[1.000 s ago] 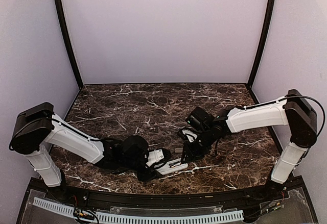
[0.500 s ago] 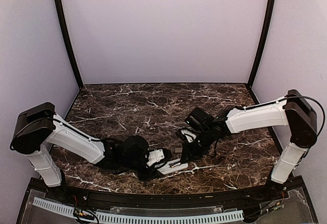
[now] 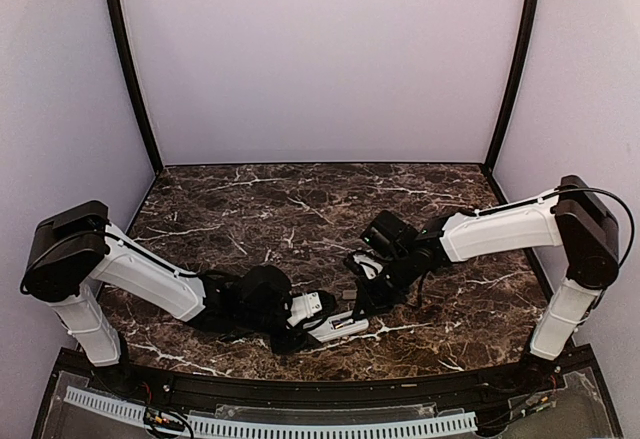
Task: Load the batteries into the remote control
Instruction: Load the battery into the battery compartment.
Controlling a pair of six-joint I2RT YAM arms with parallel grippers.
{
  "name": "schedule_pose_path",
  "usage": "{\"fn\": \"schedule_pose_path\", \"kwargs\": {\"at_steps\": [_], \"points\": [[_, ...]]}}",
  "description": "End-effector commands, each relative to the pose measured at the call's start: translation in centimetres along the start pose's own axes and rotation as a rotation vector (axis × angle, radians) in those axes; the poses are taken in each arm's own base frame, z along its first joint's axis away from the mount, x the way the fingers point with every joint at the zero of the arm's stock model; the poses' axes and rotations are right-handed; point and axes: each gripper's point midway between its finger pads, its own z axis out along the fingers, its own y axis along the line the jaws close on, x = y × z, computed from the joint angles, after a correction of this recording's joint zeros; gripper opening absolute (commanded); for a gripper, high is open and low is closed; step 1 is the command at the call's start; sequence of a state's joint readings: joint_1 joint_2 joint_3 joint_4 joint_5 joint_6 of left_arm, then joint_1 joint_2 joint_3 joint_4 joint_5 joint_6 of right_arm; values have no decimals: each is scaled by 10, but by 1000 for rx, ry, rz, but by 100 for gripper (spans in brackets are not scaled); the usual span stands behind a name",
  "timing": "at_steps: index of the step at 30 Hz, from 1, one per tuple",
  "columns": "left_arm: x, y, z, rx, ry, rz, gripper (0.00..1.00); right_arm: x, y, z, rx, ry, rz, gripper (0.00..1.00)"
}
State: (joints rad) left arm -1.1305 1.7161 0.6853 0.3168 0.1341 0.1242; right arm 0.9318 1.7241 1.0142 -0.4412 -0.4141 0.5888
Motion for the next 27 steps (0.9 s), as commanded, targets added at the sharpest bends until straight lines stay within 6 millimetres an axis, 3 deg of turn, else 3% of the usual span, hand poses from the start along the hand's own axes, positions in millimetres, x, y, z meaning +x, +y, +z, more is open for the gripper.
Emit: {"fn": "schedule_pose_path", "kwargs": {"at_steps": [1, 13, 20, 27], "points": [[25, -6, 6, 28, 86, -10, 37, 7, 4, 11, -22, 22, 3, 0], [25, -5, 7, 23, 92, -11, 32, 25, 4, 33, -12, 69, 28, 0], [25, -4, 7, 15, 98, -7, 32, 33, -32, 27, 271, 67, 50, 0], [26, -2, 7, 4, 103, 1, 33, 32, -43, 23, 418, 75, 13, 10]]}}
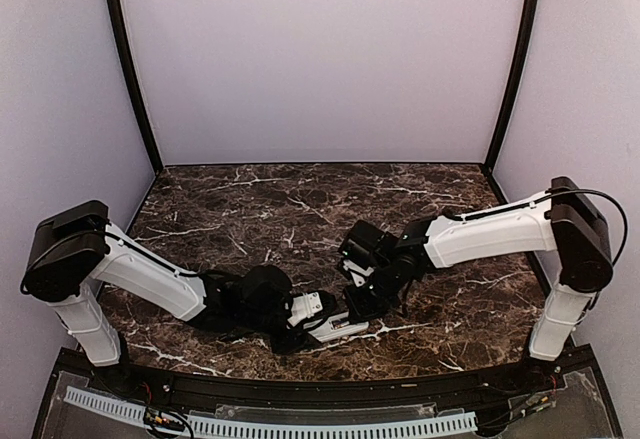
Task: Load the batteries into the remote control
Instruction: Load the battery into the battery compartment.
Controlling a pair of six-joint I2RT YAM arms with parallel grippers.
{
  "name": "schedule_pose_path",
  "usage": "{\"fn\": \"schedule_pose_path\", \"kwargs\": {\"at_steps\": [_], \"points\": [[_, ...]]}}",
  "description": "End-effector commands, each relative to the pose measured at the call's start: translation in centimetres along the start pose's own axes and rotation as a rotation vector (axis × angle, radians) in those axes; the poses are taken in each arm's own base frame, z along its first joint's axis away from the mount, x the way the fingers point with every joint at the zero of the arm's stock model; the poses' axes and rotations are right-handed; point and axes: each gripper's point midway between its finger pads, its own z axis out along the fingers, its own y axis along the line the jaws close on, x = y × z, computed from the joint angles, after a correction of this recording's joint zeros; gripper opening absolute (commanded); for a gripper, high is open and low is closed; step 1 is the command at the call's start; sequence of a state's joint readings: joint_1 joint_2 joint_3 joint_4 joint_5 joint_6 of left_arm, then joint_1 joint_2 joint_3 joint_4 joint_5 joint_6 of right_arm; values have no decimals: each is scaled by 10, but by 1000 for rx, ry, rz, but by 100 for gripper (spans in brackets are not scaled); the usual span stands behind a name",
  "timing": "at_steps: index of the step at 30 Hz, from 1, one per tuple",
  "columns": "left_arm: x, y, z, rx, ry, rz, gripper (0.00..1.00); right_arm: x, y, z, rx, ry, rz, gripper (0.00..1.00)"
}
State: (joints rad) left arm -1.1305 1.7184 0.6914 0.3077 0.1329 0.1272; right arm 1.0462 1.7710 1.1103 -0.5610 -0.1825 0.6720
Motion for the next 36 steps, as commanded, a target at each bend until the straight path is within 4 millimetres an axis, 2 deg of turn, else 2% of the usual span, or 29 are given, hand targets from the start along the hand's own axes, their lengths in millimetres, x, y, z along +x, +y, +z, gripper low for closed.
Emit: {"fn": "schedule_pose_path", "kwargs": {"at_steps": [1, 5, 12, 17, 20, 24, 29, 36], "points": [[27, -2, 6, 4, 101, -1, 33, 28, -38, 21, 213, 97, -11, 11], [27, -1, 5, 1, 101, 1, 33, 19, -31, 12, 216, 76, -42, 13], [27, -1, 5, -2, 103, 5, 33, 3, 1, -14, 93, 24, -77, 19], [28, -1, 6, 0, 105, 5, 33, -1, 2, -21, 80, 12, -76, 21], [28, -1, 6, 0, 106, 5, 34, -7, 1, -24, 80, -1, -77, 16], [28, -1, 6, -1, 106, 5, 34, -13, 4, -21, 53, -9, -84, 7], [28, -1, 6, 1, 108, 4, 34, -18, 9, -17, 14, -20, -83, 4], [29, -1, 6, -1, 113, 3, 34, -8, -2, 1, 31, 20, -68, 2]]}}
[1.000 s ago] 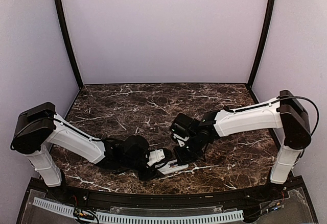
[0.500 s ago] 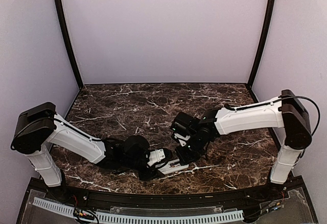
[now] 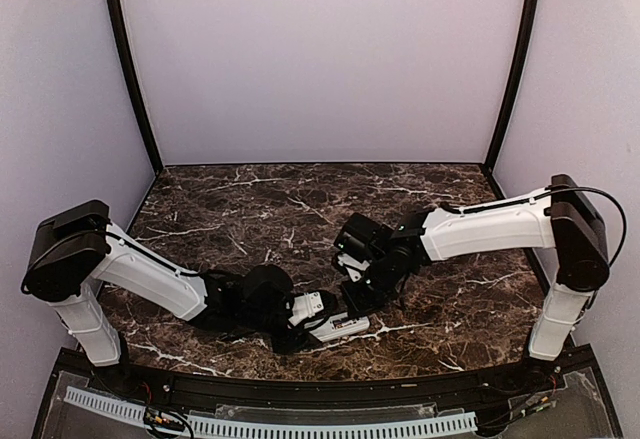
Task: Load the batteries into the remote control
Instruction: Load the battery into the battery compartment.
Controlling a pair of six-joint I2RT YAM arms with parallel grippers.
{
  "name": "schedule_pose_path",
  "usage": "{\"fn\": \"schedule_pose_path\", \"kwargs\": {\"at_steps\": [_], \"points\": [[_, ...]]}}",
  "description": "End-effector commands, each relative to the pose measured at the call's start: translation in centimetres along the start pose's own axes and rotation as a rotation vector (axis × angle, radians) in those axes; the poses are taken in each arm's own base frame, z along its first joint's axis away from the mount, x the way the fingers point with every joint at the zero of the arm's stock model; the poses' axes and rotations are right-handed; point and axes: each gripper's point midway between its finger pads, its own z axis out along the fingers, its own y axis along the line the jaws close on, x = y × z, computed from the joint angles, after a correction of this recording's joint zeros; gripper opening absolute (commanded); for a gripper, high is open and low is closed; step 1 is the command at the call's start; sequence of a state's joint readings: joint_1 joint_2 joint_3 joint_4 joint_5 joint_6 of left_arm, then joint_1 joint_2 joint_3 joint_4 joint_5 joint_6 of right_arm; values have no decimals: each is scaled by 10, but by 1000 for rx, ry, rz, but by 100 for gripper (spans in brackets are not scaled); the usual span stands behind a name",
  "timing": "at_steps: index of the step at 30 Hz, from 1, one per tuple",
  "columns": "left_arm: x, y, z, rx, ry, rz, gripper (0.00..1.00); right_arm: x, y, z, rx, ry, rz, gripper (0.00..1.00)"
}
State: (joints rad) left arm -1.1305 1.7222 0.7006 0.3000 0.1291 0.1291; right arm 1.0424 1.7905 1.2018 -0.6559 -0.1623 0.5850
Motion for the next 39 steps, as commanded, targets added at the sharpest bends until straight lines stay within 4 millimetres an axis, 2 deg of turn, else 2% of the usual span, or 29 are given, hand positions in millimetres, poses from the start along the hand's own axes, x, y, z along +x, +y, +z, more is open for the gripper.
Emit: {"fn": "schedule_pose_path", "kwargs": {"at_steps": [1, 10, 15, 18, 21, 23, 26, 28, 33, 39], "points": [[30, -2, 5, 3, 110, 1, 34, 5, -9, 16, 9, 25, 14, 1], [30, -2, 6, 2, 110, 1, 34, 33, -27, 40, 30, 83, 59, 0], [30, -1, 6, 1, 114, 5, 34, 31, -25, 40, 28, 82, 52, 0], [28, -1, 5, 0, 110, 6, 33, 11, -10, 14, -3, 24, 13, 0], [21, -1, 1, -4, 93, 10, 34, -17, 4, -27, -59, -86, -10, 0], [17, 1, -1, -14, 84, 14, 34, -31, 6, -49, -83, -151, -26, 1], [15, 3, -3, -22, 79, 22, 35, -38, 6, -61, -99, -190, -55, 2], [14, 3, -3, -26, 79, 24, 36, -36, 8, -55, -119, -167, -55, 2], [14, 4, -4, -29, 80, 25, 41, -25, 32, -33, -282, -111, -38, 0], [15, 5, -4, -35, 81, 25, 42, -11, 38, -5, -328, -38, -32, 0]]}}
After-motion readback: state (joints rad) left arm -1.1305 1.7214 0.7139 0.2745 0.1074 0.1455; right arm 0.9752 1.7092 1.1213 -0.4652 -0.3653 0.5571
